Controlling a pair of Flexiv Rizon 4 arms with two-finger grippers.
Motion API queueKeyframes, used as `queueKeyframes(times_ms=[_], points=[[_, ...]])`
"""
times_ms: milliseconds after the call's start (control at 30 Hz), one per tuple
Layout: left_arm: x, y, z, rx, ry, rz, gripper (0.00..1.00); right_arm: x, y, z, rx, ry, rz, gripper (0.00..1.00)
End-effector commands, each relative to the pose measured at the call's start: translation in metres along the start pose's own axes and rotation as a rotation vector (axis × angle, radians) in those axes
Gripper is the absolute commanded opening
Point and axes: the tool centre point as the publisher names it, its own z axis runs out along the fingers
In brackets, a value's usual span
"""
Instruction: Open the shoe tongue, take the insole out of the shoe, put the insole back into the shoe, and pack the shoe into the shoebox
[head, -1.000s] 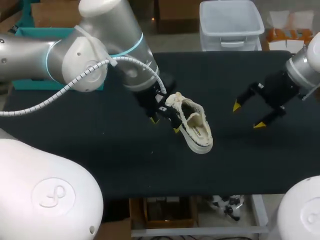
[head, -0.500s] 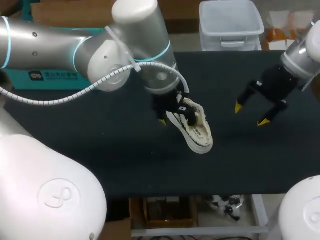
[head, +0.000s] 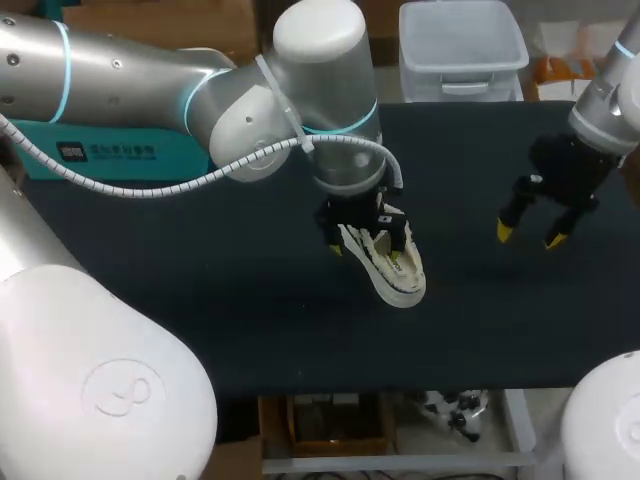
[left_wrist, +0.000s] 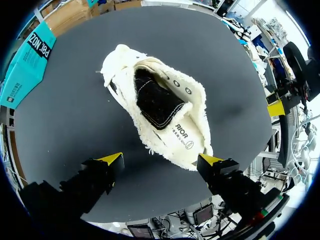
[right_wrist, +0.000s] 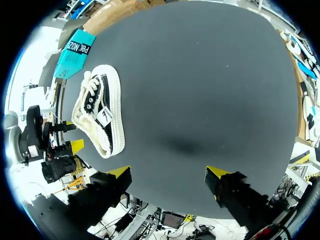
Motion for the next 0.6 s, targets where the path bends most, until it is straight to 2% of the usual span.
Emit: queueKeyframes(times_ms=[33, 233, 367, 467, 500, 600], points=[[-0.001, -0.009, 0.010, 0.009, -0.005, -0.045, 1.00, -0.007, 0.006, -0.003, 0.027, -0.015, -0.049, 1.00], [0.000, -0.016, 0.019, 0.008, -0.016, -0.105, 0.99, -0.018, 0.009, -0.005, 0.060, -0.079, -0.165, 1.00], [0.001, -0.018, 0.022, 0.024, -0.032, -0.135, 0.84, -0.028, 0.009, -0.006, 0.066, -0.103, -0.204, 1.00], [0.003, -0.021, 0.025, 0.033, -0.040, -0.159, 0.80, -0.035, 0.009, -0.007, 0.070, -0.118, -0.234, 1.00], [0.003, -0.022, 0.026, 0.036, -0.047, -0.164, 0.74, -0.037, 0.010, -0.007, 0.071, -0.124, -0.245, 1.00], [0.004, -0.026, 0.025, 0.056, -0.063, -0.184, 0.72, -0.043, 0.009, -0.008, 0.084, -0.139, -0.282, 1.00]])
